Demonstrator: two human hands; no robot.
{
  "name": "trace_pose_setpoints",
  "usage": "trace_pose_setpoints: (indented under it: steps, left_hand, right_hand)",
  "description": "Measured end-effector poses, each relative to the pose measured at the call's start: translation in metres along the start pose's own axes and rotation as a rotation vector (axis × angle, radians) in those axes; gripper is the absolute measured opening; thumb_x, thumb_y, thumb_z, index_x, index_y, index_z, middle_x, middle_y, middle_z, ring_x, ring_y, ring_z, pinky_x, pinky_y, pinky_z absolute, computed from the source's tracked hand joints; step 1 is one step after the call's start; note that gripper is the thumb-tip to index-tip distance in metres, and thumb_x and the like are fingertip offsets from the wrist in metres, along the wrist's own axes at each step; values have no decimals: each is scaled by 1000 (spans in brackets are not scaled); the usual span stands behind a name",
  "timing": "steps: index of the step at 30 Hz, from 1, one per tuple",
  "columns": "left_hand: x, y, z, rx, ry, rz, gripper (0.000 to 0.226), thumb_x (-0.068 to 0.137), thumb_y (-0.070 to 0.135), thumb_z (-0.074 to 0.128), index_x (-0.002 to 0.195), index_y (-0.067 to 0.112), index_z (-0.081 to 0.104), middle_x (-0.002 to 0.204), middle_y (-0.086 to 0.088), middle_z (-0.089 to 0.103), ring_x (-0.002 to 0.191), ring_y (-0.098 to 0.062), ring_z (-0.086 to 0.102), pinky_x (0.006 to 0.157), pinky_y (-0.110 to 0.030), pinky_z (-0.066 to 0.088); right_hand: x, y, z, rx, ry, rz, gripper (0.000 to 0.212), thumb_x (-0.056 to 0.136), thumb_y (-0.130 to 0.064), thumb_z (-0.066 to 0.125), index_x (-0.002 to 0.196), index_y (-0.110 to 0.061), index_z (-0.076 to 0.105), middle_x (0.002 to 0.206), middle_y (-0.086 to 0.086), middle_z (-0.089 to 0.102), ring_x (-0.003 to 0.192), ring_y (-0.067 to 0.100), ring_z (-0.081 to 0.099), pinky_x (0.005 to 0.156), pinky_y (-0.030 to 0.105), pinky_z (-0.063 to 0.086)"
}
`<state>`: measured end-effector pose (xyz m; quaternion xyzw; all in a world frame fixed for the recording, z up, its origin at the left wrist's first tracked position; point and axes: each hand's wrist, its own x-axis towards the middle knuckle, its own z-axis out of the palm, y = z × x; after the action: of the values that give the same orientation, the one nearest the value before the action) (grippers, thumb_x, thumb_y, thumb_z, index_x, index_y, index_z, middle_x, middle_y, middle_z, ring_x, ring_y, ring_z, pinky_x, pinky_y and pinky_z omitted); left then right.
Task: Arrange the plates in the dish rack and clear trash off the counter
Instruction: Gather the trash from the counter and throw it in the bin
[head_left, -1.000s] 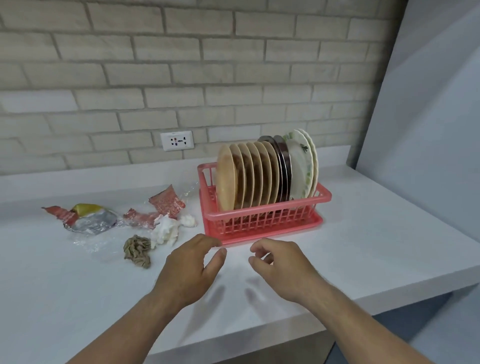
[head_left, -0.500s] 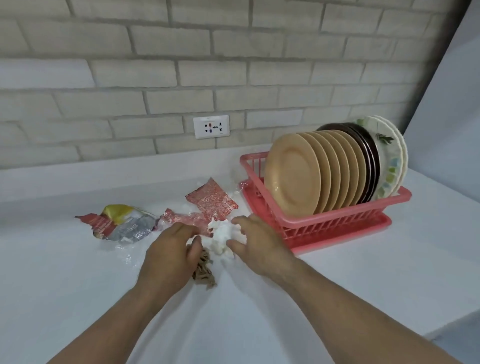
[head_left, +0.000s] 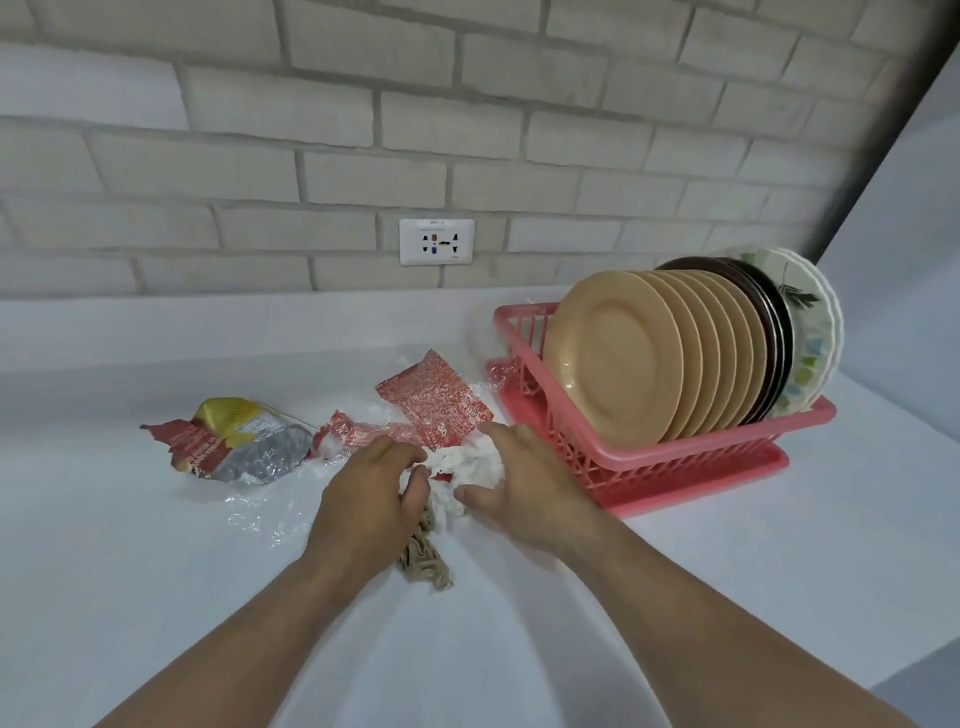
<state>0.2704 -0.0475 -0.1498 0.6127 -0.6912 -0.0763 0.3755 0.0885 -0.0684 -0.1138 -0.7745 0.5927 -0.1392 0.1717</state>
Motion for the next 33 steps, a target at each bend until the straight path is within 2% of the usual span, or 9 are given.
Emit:
trace_pose_setpoints:
  steps: [2,5,7,13,16,19,25,29,33]
  left_hand:
    - [1,2,4,-18,-3,-9,16,90,21,59,103,18,68,100,5,63,89,-17,59,77,-33,50]
    - [-1,2,6,-18,-12,-11,16,89,20,59,103,18,68,101,5,62,89,-17,59,78,-34,50]
    - [1,1,5,-10,-15,-6,17,90,19,58,104,17,67,102,5,62,92,-17,59,79,-32,49]
    - [21,4,7,6,-68,13,22,92,23,53,111,18,64,107,2,58,102,-17,52,85,-34,46]
    - [37,6,15,66,-175,33,25,94,28,51,114,19,63,108,0,57,101,-19,50,82,-33,46]
    - [51,12,25,136,-283,41,26,93,34,53,112,18,63,108,-1,58,98,-20,51,79,-35,48]
    - [54,20,51,323,-491,34,38,93,30,56,128,15,52,122,-8,60,108,-27,57,87,-37,50]
    - [55,23,45,250,-433,67,40,96,25,50,136,19,46,129,-8,55,112,-27,56,90,-37,49]
    - [59,27,25,193,-394,90,36,98,33,44,132,21,51,124,-6,53,107,-27,55,86,-36,48]
  right_hand:
    - [5,-4,9,-114,-80,37,69,87,-49,63,146,-31,32,139,2,38,128,24,39,101,41,42]
    - [9,-5,21,-206,-97,40,39,95,-31,56,133,-26,47,126,4,47,116,26,47,90,42,48]
    - [5,-3,19,-180,-64,-1,28,97,-24,54,125,-24,54,117,3,51,109,25,50,84,39,47]
    - [-13,3,-17,3,-3,-58,22,94,-31,59,115,-25,63,108,0,61,100,21,56,85,39,49]
    - [-25,7,-34,27,30,-35,12,93,-31,56,101,-22,58,93,-1,62,83,19,57,72,37,49]
    - [-36,13,-47,27,25,30,9,92,-27,51,92,-19,51,80,-2,56,66,13,51,53,28,39]
    - [-51,25,-49,87,117,160,16,82,-16,53,72,-22,42,74,-4,51,63,13,45,50,24,31]
    - [-56,31,-34,137,97,180,16,84,-10,43,85,-25,43,74,-5,52,67,18,50,54,28,37]
    - [-54,29,-24,112,21,140,28,88,-18,43,112,-31,45,97,-6,59,87,22,56,73,37,48]
